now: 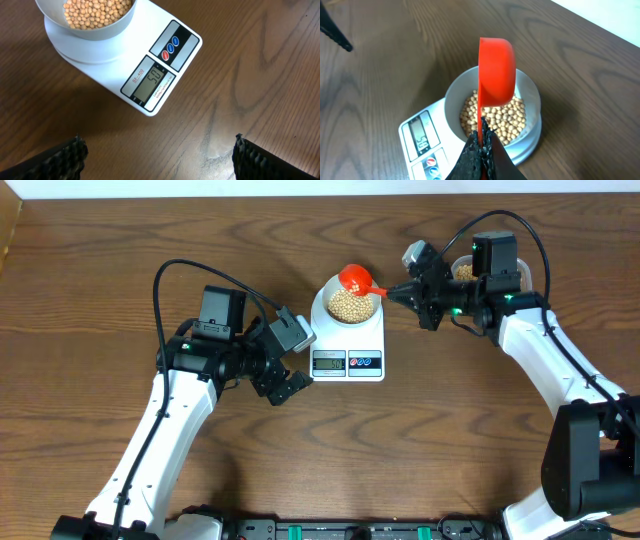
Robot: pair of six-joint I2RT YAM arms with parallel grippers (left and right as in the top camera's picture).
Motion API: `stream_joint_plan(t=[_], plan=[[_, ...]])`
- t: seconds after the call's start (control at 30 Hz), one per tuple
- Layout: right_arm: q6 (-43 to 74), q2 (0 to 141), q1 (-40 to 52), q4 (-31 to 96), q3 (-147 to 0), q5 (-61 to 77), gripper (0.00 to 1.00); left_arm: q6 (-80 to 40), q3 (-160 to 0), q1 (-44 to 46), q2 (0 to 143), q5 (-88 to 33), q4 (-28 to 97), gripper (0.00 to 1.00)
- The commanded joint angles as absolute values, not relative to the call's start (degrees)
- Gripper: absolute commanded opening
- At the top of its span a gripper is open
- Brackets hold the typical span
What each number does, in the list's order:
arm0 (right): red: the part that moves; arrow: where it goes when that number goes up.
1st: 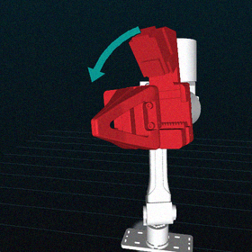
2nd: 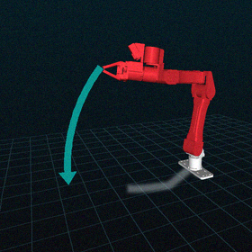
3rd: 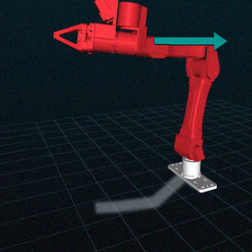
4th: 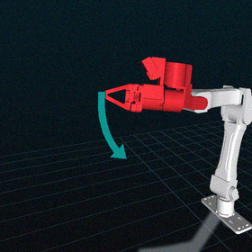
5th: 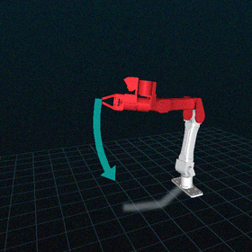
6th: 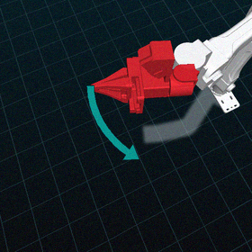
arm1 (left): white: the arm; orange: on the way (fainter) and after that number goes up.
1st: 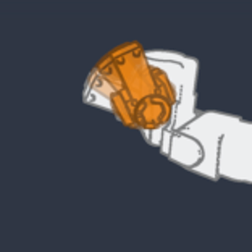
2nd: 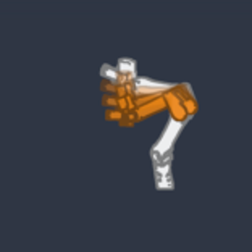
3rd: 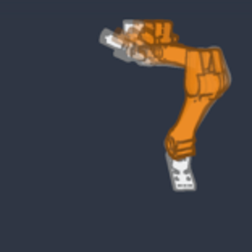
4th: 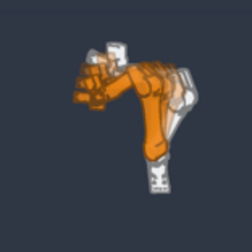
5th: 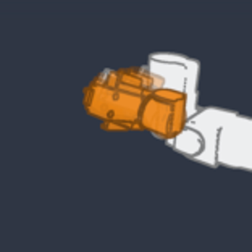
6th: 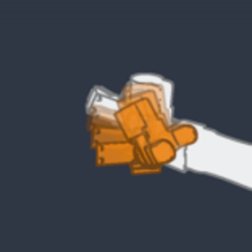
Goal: Scoop item into bowl and weigh 50g on scale
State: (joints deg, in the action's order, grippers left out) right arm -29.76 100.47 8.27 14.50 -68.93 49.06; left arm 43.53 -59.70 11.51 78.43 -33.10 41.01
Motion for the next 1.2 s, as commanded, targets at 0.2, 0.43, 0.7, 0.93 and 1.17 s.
stream_joint_plan(t=[0.2, 0.43, 0.7, 0.93, 1.17], plan=[[-30.26, 99.0, 8.45, 14.44, -69.21, 52.05, 0.01, 43.9, -60.99, 11.31, 78.43, -33.87, 41.06, 0.95], [-29.17, 99.0, 8.45, 14.28, -69.21, 52.05, 0.01, 43.9, -60.99, 11.31, 78.43, -33.87, 41.06, 0.95], [-29.17, 99.0, 8.14, 14.13, -69.21, 52.14, 0.01, 43.9, -60.99, 11.31, 78.43, -33.87, 41.06, 0.95], [-29.1, 99.0, 8.12, 14.13, -69.21, 52.18, 0.01, 43.9, -60.99, 11.31, 78.43, -33.87, 41.06, 0.95], [-25.61, 99.0, 7.9, 14.2, -69.21, 52.03, 0.01, 43.88, -60.99, 11.31, 78.43, -33.87, 41.06, 0.95]])
